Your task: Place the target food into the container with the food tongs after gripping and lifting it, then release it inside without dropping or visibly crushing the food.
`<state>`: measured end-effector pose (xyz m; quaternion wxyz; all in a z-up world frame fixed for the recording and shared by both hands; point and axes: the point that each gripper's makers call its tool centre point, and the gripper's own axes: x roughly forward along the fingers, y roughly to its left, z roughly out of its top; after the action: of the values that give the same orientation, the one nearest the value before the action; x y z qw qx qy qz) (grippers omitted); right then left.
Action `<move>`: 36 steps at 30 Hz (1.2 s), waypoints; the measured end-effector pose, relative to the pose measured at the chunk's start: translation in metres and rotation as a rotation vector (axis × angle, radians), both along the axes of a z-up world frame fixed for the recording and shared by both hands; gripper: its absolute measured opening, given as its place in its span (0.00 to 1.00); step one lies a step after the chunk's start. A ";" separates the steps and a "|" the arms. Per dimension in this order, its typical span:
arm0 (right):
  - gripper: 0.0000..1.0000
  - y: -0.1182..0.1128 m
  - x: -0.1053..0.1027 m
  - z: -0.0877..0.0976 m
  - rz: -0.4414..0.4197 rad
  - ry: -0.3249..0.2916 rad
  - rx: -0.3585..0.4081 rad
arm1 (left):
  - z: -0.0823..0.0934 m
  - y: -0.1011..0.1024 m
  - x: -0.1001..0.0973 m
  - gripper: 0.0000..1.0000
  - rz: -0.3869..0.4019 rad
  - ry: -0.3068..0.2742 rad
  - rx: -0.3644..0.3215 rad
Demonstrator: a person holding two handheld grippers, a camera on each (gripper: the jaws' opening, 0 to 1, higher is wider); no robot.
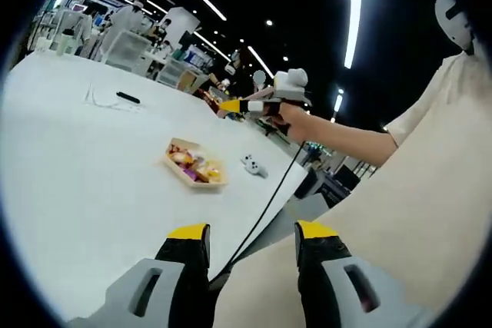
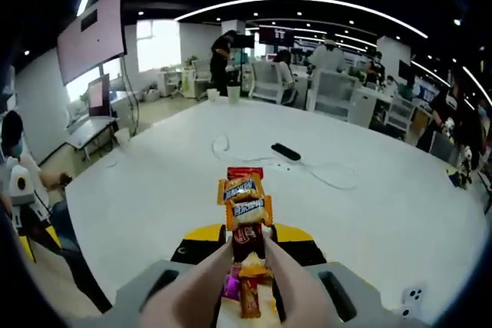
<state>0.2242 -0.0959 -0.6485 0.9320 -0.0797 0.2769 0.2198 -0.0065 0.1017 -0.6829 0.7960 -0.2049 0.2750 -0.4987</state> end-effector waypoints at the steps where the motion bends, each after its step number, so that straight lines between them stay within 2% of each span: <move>1: 0.22 -0.001 0.000 0.000 0.000 0.001 -0.003 | 0.000 -0.001 0.000 0.44 -0.003 -0.002 -0.001; 21: 0.22 -0.030 -0.004 0.003 -0.037 -0.009 -0.012 | 0.005 -0.013 0.003 0.44 -0.027 -0.016 0.003; 36: 0.22 -0.046 -0.013 0.002 -0.067 -0.010 -0.011 | 0.002 -0.018 -0.004 0.44 -0.044 -0.010 0.006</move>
<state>0.2114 -0.1415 -0.6463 0.9398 -0.0767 0.2759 0.1865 -0.0107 0.0837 -0.6805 0.7869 -0.1941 0.2769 -0.5162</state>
